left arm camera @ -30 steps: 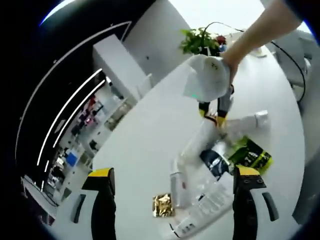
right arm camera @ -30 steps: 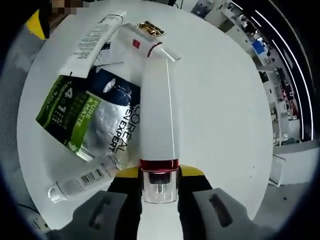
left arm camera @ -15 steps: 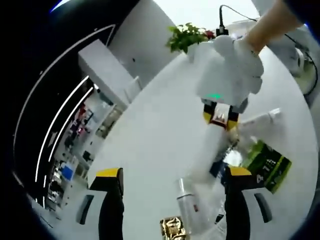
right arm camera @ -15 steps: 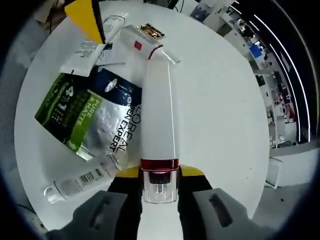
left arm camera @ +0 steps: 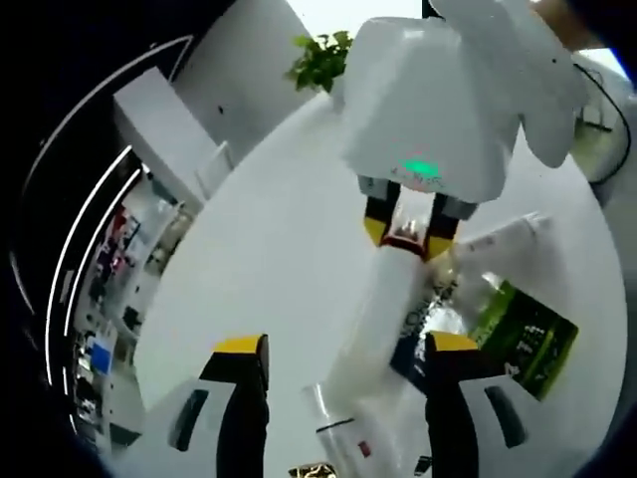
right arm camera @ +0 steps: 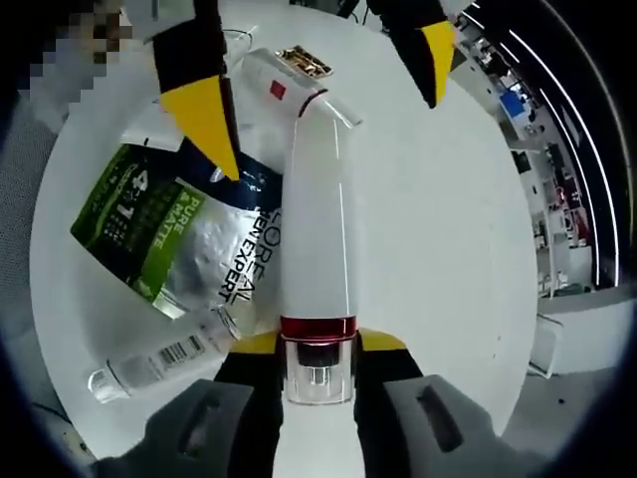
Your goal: Arrange the skincare products in the storage area until every visible bottle or jar stands upright without overlapping.
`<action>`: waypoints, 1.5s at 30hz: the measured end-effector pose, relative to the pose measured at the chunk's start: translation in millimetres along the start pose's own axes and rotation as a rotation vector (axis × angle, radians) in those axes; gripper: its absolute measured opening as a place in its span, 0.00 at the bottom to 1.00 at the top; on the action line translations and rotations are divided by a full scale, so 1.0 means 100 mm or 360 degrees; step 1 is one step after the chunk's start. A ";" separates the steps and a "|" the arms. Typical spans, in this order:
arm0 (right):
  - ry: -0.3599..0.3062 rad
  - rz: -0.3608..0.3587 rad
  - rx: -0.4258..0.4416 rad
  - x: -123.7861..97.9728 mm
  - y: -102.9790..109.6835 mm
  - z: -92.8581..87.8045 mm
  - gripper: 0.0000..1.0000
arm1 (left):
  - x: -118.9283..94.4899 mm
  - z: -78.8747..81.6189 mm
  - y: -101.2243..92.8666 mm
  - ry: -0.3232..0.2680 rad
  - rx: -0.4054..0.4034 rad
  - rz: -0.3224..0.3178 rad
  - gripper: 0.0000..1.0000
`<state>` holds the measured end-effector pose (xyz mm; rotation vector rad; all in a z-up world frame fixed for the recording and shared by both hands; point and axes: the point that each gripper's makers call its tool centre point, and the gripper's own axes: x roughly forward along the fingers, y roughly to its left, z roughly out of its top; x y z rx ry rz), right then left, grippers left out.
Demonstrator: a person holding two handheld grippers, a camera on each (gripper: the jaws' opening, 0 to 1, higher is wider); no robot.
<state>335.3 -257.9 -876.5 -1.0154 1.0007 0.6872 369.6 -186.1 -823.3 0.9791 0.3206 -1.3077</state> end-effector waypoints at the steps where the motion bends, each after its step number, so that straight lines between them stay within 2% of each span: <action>1: -0.0001 0.0002 0.0000 0.01 -0.01 0.00 0.27 | 0.03 0.00 -0.02 0.0008 0.0001 -0.0018 0.54; 7: 0.0005 0.0010 -0.0005 0.00 0.00 0.00 0.27 | 0.17 0.02 -0.09 0.0023 0.0040 -0.0114 0.40; 15: -0.0024 0.0035 -0.0002 0.01 -0.01 0.00 0.27 | 0.31 0.01 -0.22 0.0067 0.0075 -0.0250 0.36; 19: -0.0058 0.0035 -0.0002 0.00 -0.01 0.00 0.27 | 0.37 0.08 -0.19 0.0047 0.0061 -0.0267 0.29; 23: -0.0055 0.0044 -0.0004 0.02 -0.02 0.00 0.27 | 0.42 0.06 -0.27 0.0082 0.0155 -0.0324 0.25; 25: -0.0057 0.0056 0.0000 0.02 -0.02 0.00 0.27 | 0.47 0.03 -0.26 0.0100 0.0216 -0.0316 0.26; 35: -0.0136 0.0081 0.0071 0.03 -0.04 -0.02 0.27 | 0.57 0.02 -0.26 0.0140 0.0242 -0.0397 0.27; 45: -0.0217 0.0092 0.0172 0.06 -0.07 -0.07 0.27 | 0.60 0.05 -0.26 0.0114 0.0260 -0.0400 0.27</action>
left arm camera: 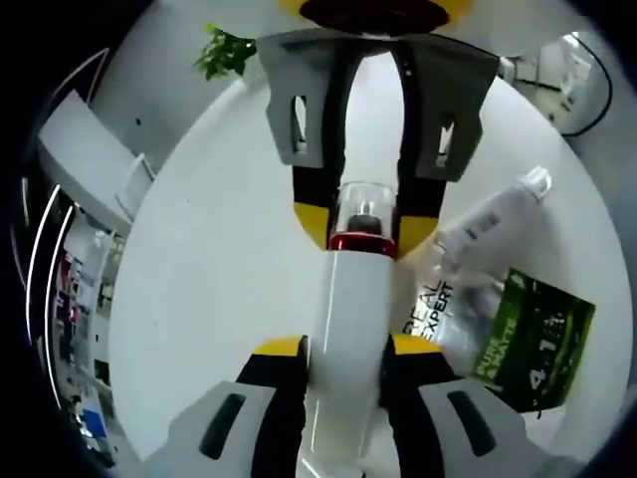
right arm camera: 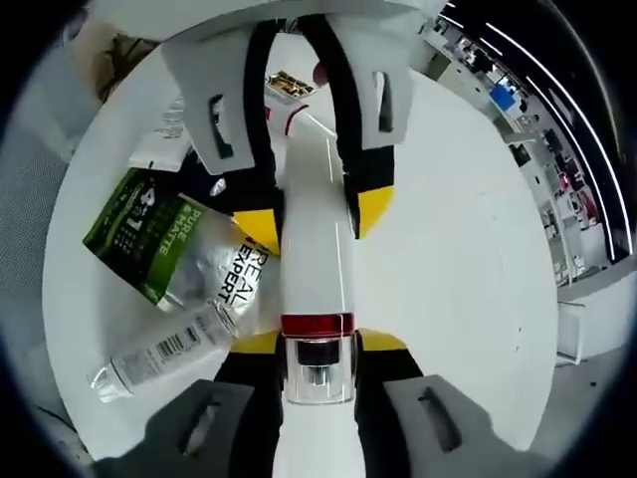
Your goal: Arrange the skincare products in the storage area until every visible bottle or jar stands upright without overlapping.
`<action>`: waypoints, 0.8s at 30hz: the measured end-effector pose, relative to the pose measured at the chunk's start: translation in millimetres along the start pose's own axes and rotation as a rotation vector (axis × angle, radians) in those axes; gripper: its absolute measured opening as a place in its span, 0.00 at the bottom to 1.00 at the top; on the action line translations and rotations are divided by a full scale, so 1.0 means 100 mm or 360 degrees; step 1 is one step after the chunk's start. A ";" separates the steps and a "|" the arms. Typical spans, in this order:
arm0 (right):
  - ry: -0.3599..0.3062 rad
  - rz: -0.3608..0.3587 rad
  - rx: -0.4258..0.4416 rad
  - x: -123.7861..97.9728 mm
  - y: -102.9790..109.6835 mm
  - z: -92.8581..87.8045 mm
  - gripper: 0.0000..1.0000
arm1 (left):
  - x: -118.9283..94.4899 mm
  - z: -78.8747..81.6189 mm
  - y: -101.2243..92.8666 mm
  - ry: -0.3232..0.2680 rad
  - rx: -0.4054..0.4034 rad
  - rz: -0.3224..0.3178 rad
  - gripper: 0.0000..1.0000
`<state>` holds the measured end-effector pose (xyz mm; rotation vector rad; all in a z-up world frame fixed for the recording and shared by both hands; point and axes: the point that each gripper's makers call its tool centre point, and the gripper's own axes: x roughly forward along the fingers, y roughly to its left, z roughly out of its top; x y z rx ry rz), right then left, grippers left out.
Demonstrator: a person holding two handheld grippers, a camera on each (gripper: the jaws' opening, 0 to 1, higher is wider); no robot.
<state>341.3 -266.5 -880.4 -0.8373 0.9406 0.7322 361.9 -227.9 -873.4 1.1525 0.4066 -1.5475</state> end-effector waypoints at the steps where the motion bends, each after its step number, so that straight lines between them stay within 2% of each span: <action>1: -0.0003 0.0000 0.0001 0.00 0.00 0.00 0.27 | 0.00 0.00 -0.01 0.0000 0.0006 0.0003 0.27; 7: -0.0028 -0.0009 -0.0009 -0.01 0.01 0.01 0.26 | 0.00 -0.01 0.01 -0.0001 0.0044 0.0022 0.26; 9: -0.0041 -0.0045 -0.0037 -0.02 0.03 0.02 0.26 | -0.01 0.00 -0.01 0.0012 0.0098 0.0058 0.25; 13: -0.0052 -0.0096 -0.0105 -0.02 -0.01 0.06 0.25 | -0.02 -0.02 0.00 0.0009 0.0105 0.0112 0.25; 16: -0.0022 -0.0117 -0.0177 -0.02 -0.03 0.06 0.25 | -0.04 -0.02 0.01 -0.0010 0.0097 0.0139 0.24; 21: -0.0045 -0.0117 -0.0229 -0.16 0.03 0.12 0.24 | -0.13 0.01 -0.06 -0.0068 0.0043 0.0162 0.24; 24: -0.0031 -0.0124 -0.0323 -0.31 0.05 0.19 0.24 | -0.20 0.05 -0.08 -0.0114 0.0008 0.0198 0.24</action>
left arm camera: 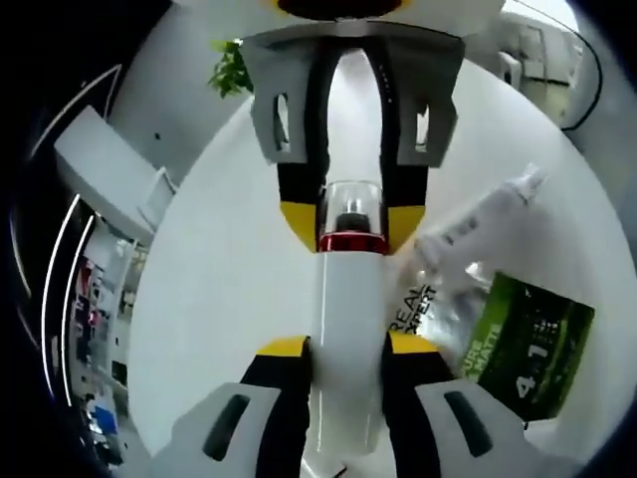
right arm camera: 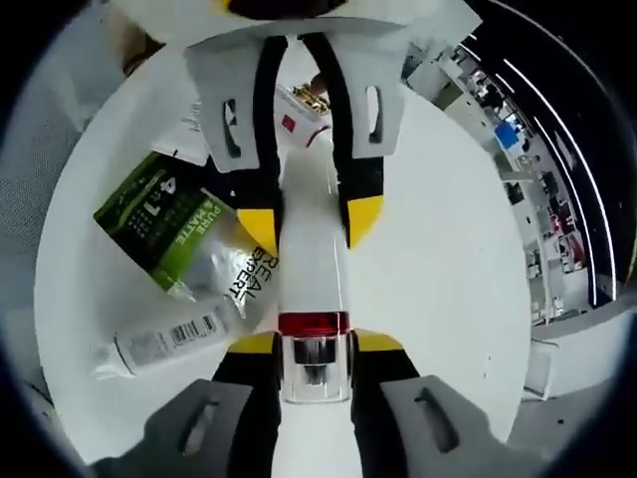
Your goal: Arrange the skincare products in the storage area until every visible bottle or jar stands upright without overlapping.
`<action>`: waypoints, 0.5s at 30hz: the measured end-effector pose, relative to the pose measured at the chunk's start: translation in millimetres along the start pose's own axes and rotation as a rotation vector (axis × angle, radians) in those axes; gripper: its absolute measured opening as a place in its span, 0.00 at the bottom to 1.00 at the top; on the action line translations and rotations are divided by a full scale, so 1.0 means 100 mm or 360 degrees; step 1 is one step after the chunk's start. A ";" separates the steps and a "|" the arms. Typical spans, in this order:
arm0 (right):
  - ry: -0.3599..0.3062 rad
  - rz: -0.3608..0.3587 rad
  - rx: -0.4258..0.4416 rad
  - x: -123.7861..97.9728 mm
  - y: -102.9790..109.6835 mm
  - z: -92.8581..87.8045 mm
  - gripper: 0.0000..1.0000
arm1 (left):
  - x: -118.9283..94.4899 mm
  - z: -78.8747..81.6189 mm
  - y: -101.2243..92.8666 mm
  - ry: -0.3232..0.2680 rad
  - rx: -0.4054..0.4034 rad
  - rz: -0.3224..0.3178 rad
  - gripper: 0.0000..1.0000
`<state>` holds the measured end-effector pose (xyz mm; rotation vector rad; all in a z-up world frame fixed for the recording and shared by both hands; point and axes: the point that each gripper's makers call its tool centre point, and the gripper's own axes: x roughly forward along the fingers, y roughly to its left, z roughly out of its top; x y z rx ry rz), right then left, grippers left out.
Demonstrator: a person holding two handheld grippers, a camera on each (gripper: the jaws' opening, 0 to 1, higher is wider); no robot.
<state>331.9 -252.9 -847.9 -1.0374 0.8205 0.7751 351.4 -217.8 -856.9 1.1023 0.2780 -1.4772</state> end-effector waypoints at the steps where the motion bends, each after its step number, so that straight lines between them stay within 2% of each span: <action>1: -0.0004 -0.0002 -0.0023 -0.06 0.00 0.03 0.24 | -0.02 0.01 0.00 -0.0011 -0.0010 0.0013 0.24; 4: -0.0010 -0.0001 -0.0090 -0.14 -0.07 0.09 0.24 | -0.09 0.06 0.01 -0.0058 -0.0053 0.0049 0.24; 15: 0.0039 -0.0060 -0.0362 -0.50 -0.03 0.29 0.25 | -0.37 0.20 -0.04 -0.0221 -0.0142 0.0226 0.23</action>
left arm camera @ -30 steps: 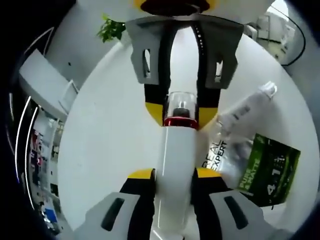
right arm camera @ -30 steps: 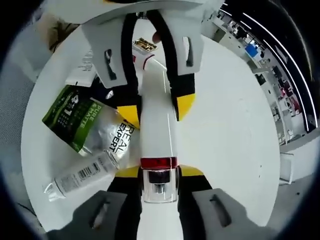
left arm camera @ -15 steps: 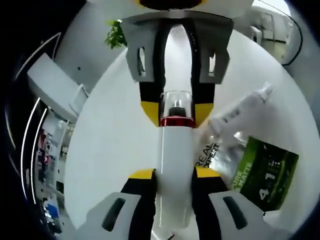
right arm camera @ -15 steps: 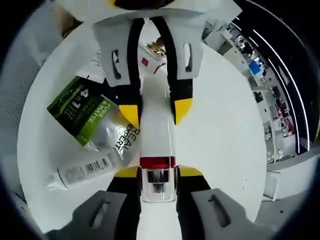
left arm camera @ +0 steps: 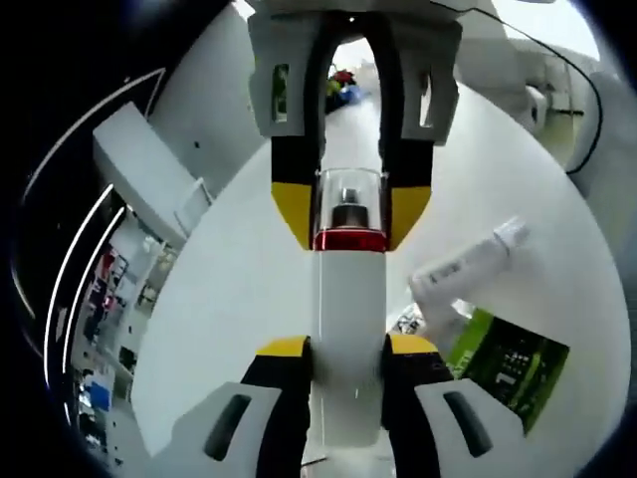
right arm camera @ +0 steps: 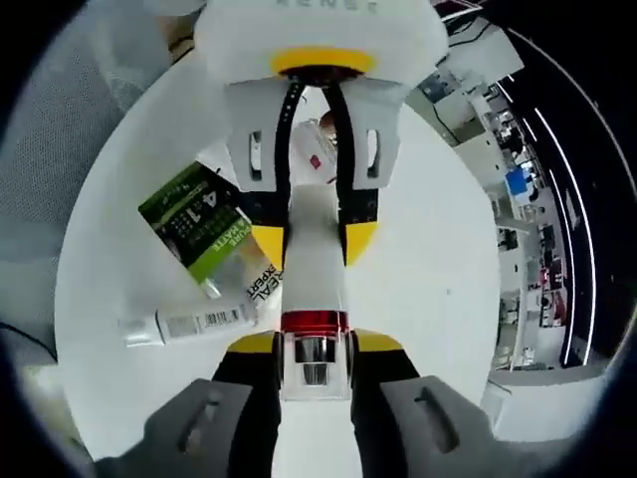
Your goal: Arrange the skincare products in the storage area until every visible bottle or jar stands upright without overlapping.
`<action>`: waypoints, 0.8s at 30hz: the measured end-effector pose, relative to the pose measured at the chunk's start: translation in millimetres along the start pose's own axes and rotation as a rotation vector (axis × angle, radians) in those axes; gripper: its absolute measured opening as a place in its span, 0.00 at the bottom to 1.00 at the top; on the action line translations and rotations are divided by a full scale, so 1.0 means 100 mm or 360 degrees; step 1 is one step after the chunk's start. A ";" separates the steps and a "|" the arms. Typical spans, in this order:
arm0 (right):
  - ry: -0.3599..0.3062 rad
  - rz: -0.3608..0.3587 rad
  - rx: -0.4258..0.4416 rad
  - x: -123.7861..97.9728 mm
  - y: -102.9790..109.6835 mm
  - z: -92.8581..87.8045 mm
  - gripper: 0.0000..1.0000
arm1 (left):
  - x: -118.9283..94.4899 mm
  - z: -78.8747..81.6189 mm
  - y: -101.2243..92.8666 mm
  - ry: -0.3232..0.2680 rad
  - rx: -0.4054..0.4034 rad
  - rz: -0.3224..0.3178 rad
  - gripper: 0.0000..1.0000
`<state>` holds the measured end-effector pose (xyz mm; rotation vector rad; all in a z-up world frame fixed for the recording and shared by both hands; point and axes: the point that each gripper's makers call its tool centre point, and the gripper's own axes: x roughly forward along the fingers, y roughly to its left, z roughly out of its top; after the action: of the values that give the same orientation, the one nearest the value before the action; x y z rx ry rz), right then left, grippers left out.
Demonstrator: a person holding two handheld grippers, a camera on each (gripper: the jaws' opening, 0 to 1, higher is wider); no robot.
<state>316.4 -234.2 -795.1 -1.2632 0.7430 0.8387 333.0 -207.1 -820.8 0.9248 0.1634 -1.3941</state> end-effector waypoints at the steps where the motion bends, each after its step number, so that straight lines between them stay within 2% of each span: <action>1: 0.0008 0.0000 -0.0020 -0.03 0.00 0.02 0.25 | -0.03 0.03 -0.01 -0.0021 -0.0003 0.0018 0.23; 12: 0.0134 0.0074 -0.0253 -0.28 0.02 0.22 0.25 | -0.22 0.17 -0.11 -0.0191 -0.0167 0.0151 0.23; 16: 0.0232 0.0159 -0.0349 -0.39 0.06 0.28 0.25 | -0.28 0.23 -0.15 -0.0263 -0.0254 0.0178 0.23; 18: 0.0319 0.0188 -0.0397 -0.44 0.05 0.28 0.25 | -0.30 0.27 -0.16 -0.0305 -0.0300 0.0188 0.23; 21: 0.0377 0.0242 -0.0400 -0.49 0.07 0.33 0.25 | -0.33 0.33 -0.21 -0.0444 -0.0388 0.0171 0.23; 22: 0.0402 0.0264 -0.0414 -0.51 0.08 0.36 0.25 | -0.34 0.33 -0.22 -0.0454 -0.0396 0.0173 0.23; 24: 0.0511 0.0322 -0.0438 -0.55 0.12 0.35 0.25 | -0.35 0.36 -0.26 -0.0497 -0.0434 0.0159 0.23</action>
<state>279.2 -205.4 -749.1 -1.6112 1.0518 0.9357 287.6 -200.8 -787.6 0.4766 0.0671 -1.3653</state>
